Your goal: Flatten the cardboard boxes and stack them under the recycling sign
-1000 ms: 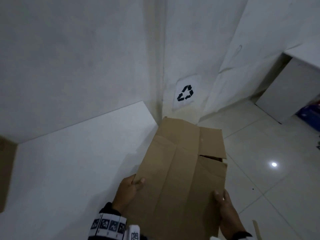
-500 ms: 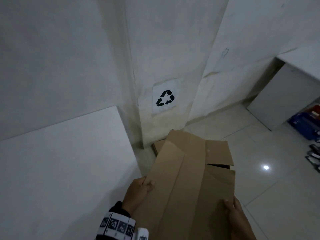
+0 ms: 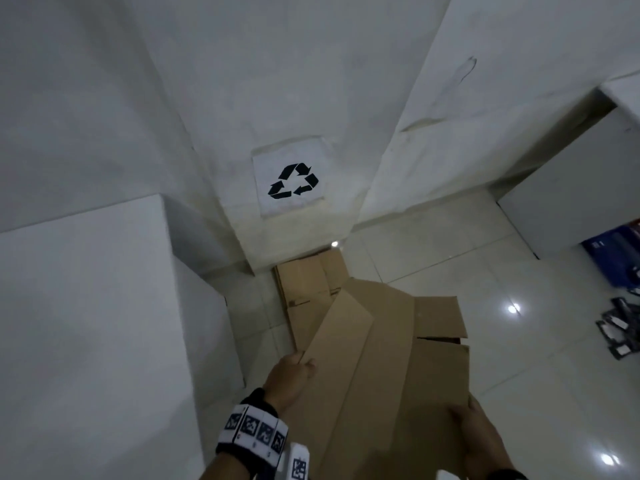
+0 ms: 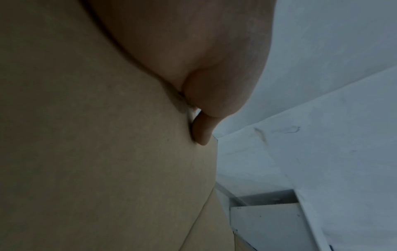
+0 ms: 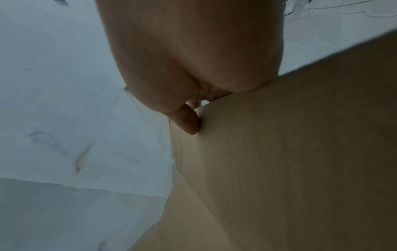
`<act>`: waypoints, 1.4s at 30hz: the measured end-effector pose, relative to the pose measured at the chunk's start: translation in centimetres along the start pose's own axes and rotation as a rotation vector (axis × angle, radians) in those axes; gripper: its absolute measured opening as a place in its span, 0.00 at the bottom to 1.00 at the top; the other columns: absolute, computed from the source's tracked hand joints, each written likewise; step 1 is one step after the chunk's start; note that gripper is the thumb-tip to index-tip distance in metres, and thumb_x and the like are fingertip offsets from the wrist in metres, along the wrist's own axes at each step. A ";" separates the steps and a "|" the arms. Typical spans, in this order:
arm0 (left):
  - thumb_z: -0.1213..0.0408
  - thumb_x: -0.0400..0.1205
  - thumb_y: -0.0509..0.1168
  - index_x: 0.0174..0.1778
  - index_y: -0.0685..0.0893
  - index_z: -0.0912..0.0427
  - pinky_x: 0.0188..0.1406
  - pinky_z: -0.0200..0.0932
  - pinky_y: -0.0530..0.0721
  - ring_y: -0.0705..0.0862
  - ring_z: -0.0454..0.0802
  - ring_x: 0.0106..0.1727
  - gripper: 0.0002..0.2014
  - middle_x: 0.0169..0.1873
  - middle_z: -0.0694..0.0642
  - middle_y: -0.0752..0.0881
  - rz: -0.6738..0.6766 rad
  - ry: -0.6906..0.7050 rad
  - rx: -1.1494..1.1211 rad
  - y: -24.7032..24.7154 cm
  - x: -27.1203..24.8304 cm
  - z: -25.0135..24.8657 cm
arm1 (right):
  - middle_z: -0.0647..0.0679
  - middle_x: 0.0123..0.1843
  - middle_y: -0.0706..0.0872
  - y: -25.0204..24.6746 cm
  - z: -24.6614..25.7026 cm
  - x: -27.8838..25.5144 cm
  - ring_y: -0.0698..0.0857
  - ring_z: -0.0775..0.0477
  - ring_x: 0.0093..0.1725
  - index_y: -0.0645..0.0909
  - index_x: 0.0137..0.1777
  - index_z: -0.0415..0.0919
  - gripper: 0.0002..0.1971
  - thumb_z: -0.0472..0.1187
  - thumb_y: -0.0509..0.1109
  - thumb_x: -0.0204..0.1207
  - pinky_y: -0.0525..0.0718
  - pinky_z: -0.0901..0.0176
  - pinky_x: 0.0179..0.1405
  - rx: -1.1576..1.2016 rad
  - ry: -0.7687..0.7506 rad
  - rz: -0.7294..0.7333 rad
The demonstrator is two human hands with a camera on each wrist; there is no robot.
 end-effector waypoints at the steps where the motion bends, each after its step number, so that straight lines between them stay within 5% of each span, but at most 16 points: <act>1: 0.48 0.82 0.62 0.65 0.81 0.47 0.68 0.46 0.78 0.81 0.48 0.61 0.17 0.60 0.41 0.83 -0.017 -0.016 0.001 0.4 0.5 0.0 | 0.38 0.59 0.86 0.3 0.3 1.2 0.87 0.28 0.54 0.78 0.65 0.50 0.12 0.41 0.62 0.84 0.84 0.26 0.54 -0.031 0.033 0.006; 2: 0.53 0.84 0.61 0.57 0.79 0.41 0.66 0.46 0.78 0.81 0.48 0.58 0.07 0.56 0.39 0.83 -0.019 -0.023 -0.008 0.7 1.0 0.1 | 0.39 0.59 0.87 0.6 0.7 2.7 0.87 0.29 0.54 0.79 0.66 0.50 0.13 0.43 0.63 0.83 0.85 0.26 0.53 -0.065 0.060 0.012; 4: 0.54 0.82 0.60 0.48 0.81 0.41 0.64 0.52 0.82 0.85 0.49 0.53 0.04 0.53 0.43 0.86 -0.054 -0.055 -0.025 1.4 2.7 0.8 | 0.41 0.61 0.86 1.2 1.0 6.7 0.86 0.29 0.55 0.78 0.68 0.52 0.16 0.47 0.64 0.81 0.85 0.27 0.54 -0.199 0.094 0.039; 7: 0.57 0.86 0.59 0.64 0.74 0.45 0.64 0.37 0.75 0.80 0.48 0.64 0.11 0.66 0.43 0.77 -0.118 -0.159 -0.012 2.5 5.5 3.3 | 0.44 0.61 0.85 4.0 2.0 12.5 0.86 0.31 0.54 0.77 0.69 0.54 0.16 0.49 0.61 0.82 0.86 0.30 0.56 -0.376 0.122 0.125; 9: 0.58 0.86 0.60 0.75 0.69 0.51 0.62 0.39 0.74 0.76 0.55 0.71 0.20 0.68 0.52 0.76 -0.180 -0.260 0.017 3.0 8.2 5.5 | 0.44 0.59 0.86 6.8 2.8 15.5 0.87 0.35 0.52 0.78 0.65 0.55 0.12 0.50 0.61 0.84 0.87 0.37 0.54 -0.441 0.099 0.216; 12: 0.63 0.79 0.64 0.67 0.76 0.63 0.51 0.51 0.81 0.83 0.62 0.58 0.20 0.62 0.62 0.83 -0.247 -0.366 0.071 4.1 12.6 9.6 | 0.46 0.60 0.85 10.3 3.1 20.3 0.84 0.44 0.50 0.77 0.68 0.53 0.13 0.48 0.59 0.86 0.86 0.54 0.46 -0.587 -0.002 0.316; 14: 0.66 0.77 0.66 0.62 0.79 0.57 0.49 0.48 0.84 0.84 0.59 0.51 0.16 0.54 0.60 0.86 -0.292 -0.410 0.009 5.1 15.8 12.0 | 0.48 0.55 0.84 11.9 2.4 24.6 0.82 0.48 0.45 0.76 0.67 0.54 0.13 0.43 0.58 0.87 0.82 0.61 0.41 -0.646 -0.047 0.324; 18: 0.70 0.78 0.62 0.58 0.79 0.49 0.40 0.43 0.83 0.84 0.52 0.46 0.15 0.49 0.54 0.86 -0.306 -0.428 -0.041 7.8 23.9 16.9 | 0.45 0.56 0.86 14.2 -1.3 34.8 0.85 0.43 0.50 0.80 0.59 0.59 0.15 0.38 0.59 0.83 0.87 0.45 0.55 -0.694 -0.010 0.280; 22: 0.68 0.80 0.63 0.59 0.78 0.48 0.31 0.38 0.77 0.83 0.48 0.41 0.14 0.44 0.51 0.86 -0.384 -0.416 -0.042 9.5 32.4 22.3 | 0.52 0.50 0.85 17.1 -5.2 44.4 0.84 0.50 0.45 0.79 0.65 0.56 0.15 0.41 0.58 0.85 0.87 0.56 0.38 -0.711 -0.037 0.268; 26: 0.67 0.80 0.66 0.63 0.80 0.51 0.35 0.38 0.80 0.84 0.53 0.45 0.16 0.49 0.56 0.88 -0.463 -0.398 -0.068 10.4 40.3 27.3 | 0.58 0.45 0.82 20.1 -8.6 52.5 0.82 0.53 0.42 0.77 0.64 0.59 0.15 0.40 0.57 0.85 0.81 0.62 0.31 -0.726 -0.074 0.245; 31: 0.67 0.81 0.64 0.66 0.79 0.48 0.48 0.46 0.87 0.86 0.55 0.50 0.17 0.55 0.56 0.88 -0.551 -0.352 -0.089 10.0 48.0 30.7 | 0.48 0.50 0.83 24.2 -11.2 60.4 0.82 0.52 0.43 0.75 0.69 0.56 0.21 0.35 0.57 0.82 0.85 0.54 0.42 -0.749 -0.173 0.235; 34: 0.65 0.82 0.62 0.69 0.78 0.47 0.54 0.51 0.88 0.85 0.56 0.53 0.19 0.58 0.57 0.87 -0.607 -0.351 -0.070 9.2 51.0 31.3 | 0.45 0.51 0.85 26.4 -12.0 63.5 0.85 0.40 0.49 0.76 0.68 0.58 0.19 0.40 0.58 0.81 0.88 0.43 0.49 -0.765 -0.229 0.223; 37: 0.64 0.82 0.62 0.73 0.76 0.45 0.60 0.54 0.86 0.85 0.58 0.58 0.22 0.62 0.56 0.86 -0.622 -0.369 -0.088 8.7 52.2 31.1 | 0.43 0.54 0.87 27.1 -12.1 65.0 0.85 0.36 0.52 0.74 0.70 0.60 0.20 0.43 0.58 0.81 0.88 0.39 0.51 -0.771 -0.249 0.204; 42: 0.64 0.82 0.67 0.82 0.63 0.50 0.63 0.42 0.78 0.75 0.52 0.71 0.32 0.71 0.53 0.76 -0.438 -0.348 -0.114 8.7 48.5 28.3 | 0.46 0.67 0.83 25.1 -10.5 61.5 0.83 0.42 0.62 0.68 0.76 0.62 0.25 0.43 0.64 0.79 0.83 0.44 0.64 -0.733 -0.157 0.253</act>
Point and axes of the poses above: each hand's wrist, its own x-axis towards the middle knuckle, its own y-axis out of the palm, z = x × y, the point moved 7 cm from there along x, towards the middle knuckle
